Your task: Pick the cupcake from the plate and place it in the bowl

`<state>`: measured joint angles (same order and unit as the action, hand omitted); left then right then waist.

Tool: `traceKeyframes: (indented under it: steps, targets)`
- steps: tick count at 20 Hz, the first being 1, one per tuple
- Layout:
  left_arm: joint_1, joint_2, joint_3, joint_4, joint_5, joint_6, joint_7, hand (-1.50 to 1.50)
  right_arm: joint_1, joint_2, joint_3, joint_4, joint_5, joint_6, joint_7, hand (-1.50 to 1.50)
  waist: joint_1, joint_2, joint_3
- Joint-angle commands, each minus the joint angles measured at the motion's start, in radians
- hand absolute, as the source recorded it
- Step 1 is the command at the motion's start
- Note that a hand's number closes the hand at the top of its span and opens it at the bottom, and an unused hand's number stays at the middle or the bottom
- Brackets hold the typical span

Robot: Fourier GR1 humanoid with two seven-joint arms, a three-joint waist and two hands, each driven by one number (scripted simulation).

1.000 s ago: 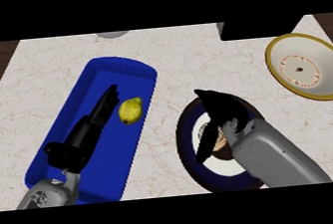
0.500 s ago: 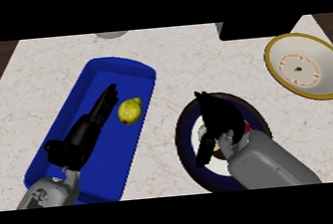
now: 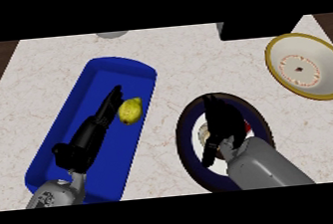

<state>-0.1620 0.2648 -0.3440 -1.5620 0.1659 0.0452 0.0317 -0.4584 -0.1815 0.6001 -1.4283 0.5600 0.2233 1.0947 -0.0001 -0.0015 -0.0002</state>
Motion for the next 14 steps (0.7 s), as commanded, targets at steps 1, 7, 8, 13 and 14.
traceKeyframes:
  steps: [1, 7, 8, 13, 14]
  targets:
    - [-0.028, 0.0, 0.043, 0.057, 0.013, -0.045, -0.019, 0.0, 0.044, 0.03, -0.006, 0.01, 0.036, 0.027, 0.114, -1.5, -0.004, 0.001, 0.0]
    - [-0.004, -0.017, 0.039, -0.011, -0.022, -0.057, 0.032, 0.0, 0.035, 0.081, -0.072, 0.127, 0.088, 0.018, 0.022, -1.5, 0.002, 0.002, 0.0]
    - [-0.008, -0.037, 0.056, 0.011, -0.029, -0.049, 0.012, 0.0, 0.041, 0.113, -0.064, 0.115, 0.111, 0.013, 0.04, -1.5, 0.001, 0.001, 0.0]
    - [0.027, -0.035, 0.085, -0.005, -0.032, -0.089, 0.013, 0.0, 0.128, 0.05, -0.104, 0.169, 0.153, -0.029, -0.143, -1.5, 0.002, 0.001, 0.0]
    - [0.059, -0.061, 0.06, -0.029, -0.077, -0.071, 0.003, 0.0, 0.081, 0.102, -0.126, 0.12, 0.145, 0.04, -0.075, -1.5, 0.002, 0.001, 0.0]
